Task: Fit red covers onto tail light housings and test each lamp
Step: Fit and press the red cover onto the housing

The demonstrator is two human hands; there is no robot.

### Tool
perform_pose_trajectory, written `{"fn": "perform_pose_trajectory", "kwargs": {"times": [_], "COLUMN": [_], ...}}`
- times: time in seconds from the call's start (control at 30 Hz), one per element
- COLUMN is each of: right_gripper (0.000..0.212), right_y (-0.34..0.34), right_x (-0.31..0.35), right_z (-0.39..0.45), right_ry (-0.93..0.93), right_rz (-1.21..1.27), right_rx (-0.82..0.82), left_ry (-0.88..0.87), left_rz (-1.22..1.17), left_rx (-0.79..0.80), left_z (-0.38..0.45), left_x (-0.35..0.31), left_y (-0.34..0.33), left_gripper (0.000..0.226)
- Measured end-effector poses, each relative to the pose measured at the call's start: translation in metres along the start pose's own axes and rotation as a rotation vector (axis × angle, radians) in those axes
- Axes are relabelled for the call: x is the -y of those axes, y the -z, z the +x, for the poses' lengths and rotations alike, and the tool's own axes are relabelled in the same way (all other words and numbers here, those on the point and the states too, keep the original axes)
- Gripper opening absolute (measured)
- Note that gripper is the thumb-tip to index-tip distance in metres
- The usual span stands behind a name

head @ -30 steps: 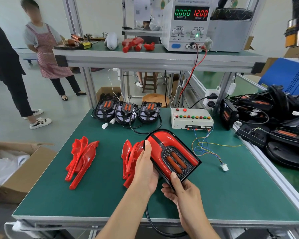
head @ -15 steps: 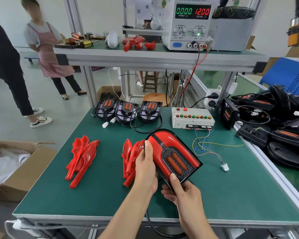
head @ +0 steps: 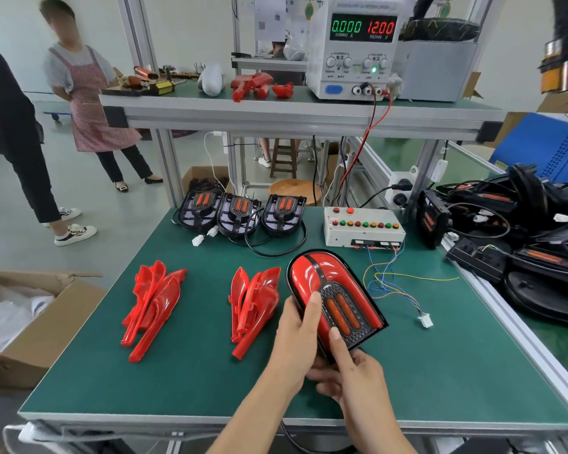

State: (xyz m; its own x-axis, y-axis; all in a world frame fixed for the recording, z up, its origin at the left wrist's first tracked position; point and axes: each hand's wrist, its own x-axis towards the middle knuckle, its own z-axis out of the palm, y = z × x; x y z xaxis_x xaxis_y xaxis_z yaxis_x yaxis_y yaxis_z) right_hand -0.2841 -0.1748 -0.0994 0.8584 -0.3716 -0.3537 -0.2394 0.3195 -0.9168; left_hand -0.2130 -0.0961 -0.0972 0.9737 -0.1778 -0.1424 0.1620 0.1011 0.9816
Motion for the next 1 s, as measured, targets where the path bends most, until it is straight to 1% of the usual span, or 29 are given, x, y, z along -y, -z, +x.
{"fn": "perform_pose_trajectory", "kwargs": {"times": [0.07,0.1,0.13,0.17,0.2,0.23,0.3,0.33,0.37,0.4,0.43,0.47,0.5,0.53,0.57,0.63,0.67,0.73,0.8,0.87,0.93,1.0], "right_gripper": [0.063,0.064,0.061,0.059,0.055,0.052,0.047,0.040,0.029,0.018,0.017,0.027,0.035,0.037,0.033,0.024,0.023,0.026,0.029,0.031,0.030,0.030], "right_y": [0.004,0.008,0.013,0.019,0.024,0.028,0.031,0.031,0.030,0.027,0.024,0.023,0.023,0.023,0.023,0.027,0.028,0.030,0.030,0.031,0.032,0.034], "right_x": [0.010,0.016,0.021,0.028,0.036,0.048,0.076,0.090,0.104,0.116,0.128,0.136,0.141,0.144,0.145,0.144,0.143,0.140,0.134,0.128,0.124,0.123], "right_z": [-0.007,-0.012,-0.016,-0.019,-0.022,-0.024,-0.017,-0.005,0.008,0.024,0.039,0.056,0.069,0.079,0.086,0.096,0.097,0.098,0.098,0.099,0.099,0.099], "right_ry": [-0.072,-0.081,-0.041,0.054,0.181,0.296,0.541,0.684,0.788,0.844,0.834,0.759,0.642,0.523,0.437,0.375,0.366,0.354,0.333,0.296,0.256,0.209], "right_rz": [-0.186,-0.319,-0.477,-0.639,-0.740,-0.745,-0.625,-0.627,-0.680,-0.754,-0.874,-1.003,-1.101,-1.159,-1.179,-1.127,-1.082,-0.988,-0.890,-0.796,-0.720,-0.648], "right_rx": [0.075,0.135,0.176,0.191,0.181,0.175,0.120,0.055,0.003,-0.008,0.032,0.123,0.236,0.342,0.433,0.522,0.528,0.489,0.434,0.375,0.324,0.301], "left_ry": [-0.052,-0.065,-0.073,-0.081,-0.098,-0.123,-0.171,-0.176,-0.171,-0.165,-0.161,-0.158,-0.152,-0.146,-0.141,-0.161,-0.180,-0.185,-0.143,-0.159,-0.199,-0.214], "left_rz": [0.046,0.075,0.115,0.171,0.240,0.311,0.427,0.452,0.461,0.458,0.447,0.432,0.417,0.405,0.394,0.385,0.384,0.360,0.325,0.411,0.496,0.489], "left_rx": [0.013,0.041,0.078,0.118,0.155,0.185,0.247,0.288,0.328,0.366,0.405,0.444,0.478,0.506,0.529,0.532,0.498,0.381,0.266,0.157,0.092,0.048], "left_z": [0.004,0.007,0.009,0.010,0.012,0.014,0.015,0.015,0.014,0.012,0.011,0.011,0.011,0.012,0.013,0.016,0.017,0.018,0.019,0.020,0.018,0.014], "left_x": [-0.006,-0.009,-0.012,-0.014,-0.017,-0.018,-0.020,-0.021,-0.021,-0.022,-0.023,-0.025,-0.027,-0.029,-0.030,-0.031,-0.030,-0.028,-0.025,-0.021,-0.016,-0.012], "left_y": [0.005,0.008,0.012,0.016,0.019,0.024,0.030,0.031,0.032,0.032,0.031,0.030,0.029,0.028,0.028,0.028,0.029,0.029,0.029,0.029,0.029,0.029], "left_gripper": [0.027,0.026,0.025,0.025,0.025,0.026,0.029,0.030,0.032,0.033,0.034,0.035,0.037,0.039,0.040,0.035,0.031,0.027,0.033,0.040,0.041,0.038]}}
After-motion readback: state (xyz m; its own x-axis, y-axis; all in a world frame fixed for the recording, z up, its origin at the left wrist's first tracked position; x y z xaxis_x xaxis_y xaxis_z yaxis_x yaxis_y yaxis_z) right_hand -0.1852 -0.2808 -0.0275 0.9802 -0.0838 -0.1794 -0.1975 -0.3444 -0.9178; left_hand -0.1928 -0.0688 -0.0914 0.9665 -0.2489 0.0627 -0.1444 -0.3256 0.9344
